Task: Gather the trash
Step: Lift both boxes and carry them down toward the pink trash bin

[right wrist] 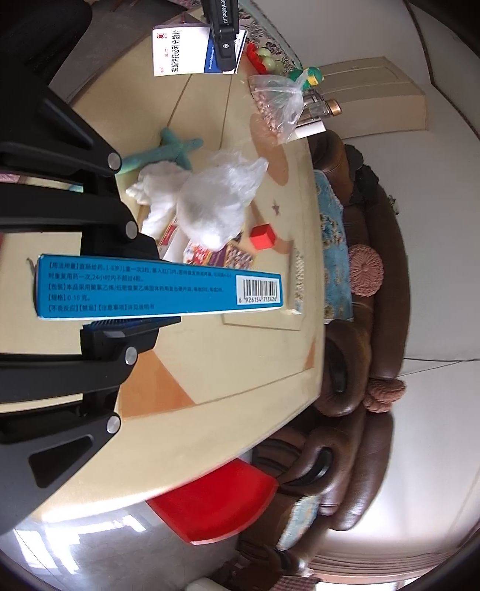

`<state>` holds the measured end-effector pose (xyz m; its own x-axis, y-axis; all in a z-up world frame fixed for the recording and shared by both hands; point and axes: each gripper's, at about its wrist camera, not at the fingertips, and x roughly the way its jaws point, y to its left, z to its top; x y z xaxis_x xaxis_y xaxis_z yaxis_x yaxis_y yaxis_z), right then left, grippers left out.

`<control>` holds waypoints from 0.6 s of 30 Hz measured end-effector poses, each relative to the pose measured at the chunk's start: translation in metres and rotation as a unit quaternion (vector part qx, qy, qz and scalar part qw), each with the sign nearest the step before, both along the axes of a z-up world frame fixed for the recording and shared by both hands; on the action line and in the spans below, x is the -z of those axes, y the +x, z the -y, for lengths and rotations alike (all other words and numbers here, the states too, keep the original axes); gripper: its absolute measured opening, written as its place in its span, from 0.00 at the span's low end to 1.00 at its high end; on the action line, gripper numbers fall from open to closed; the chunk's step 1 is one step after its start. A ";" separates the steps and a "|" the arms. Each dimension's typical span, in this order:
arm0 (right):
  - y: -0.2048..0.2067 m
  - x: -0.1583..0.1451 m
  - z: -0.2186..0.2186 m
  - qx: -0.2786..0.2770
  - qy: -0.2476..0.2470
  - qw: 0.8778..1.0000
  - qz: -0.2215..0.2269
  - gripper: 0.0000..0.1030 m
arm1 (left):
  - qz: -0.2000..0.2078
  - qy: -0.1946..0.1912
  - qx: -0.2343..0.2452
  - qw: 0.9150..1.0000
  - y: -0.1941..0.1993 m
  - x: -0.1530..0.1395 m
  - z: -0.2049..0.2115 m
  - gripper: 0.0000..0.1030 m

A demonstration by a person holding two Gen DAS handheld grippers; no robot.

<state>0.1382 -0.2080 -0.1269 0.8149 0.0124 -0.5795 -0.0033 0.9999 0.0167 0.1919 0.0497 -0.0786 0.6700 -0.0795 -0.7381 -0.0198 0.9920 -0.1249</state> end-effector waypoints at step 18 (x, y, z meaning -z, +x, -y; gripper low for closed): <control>-0.082 -0.032 -0.027 0.004 -0.001 1.000 0.005 0.21 | 0.022 -0.004 0.087 0.996 -0.088 -0.021 0.022 0.20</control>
<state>0.0567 -0.1811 -0.0946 0.8212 0.0047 -0.5706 0.0044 0.9999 0.0145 0.1039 0.0274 -0.0575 0.6770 -0.2027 -0.7075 0.1586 0.9789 -0.1288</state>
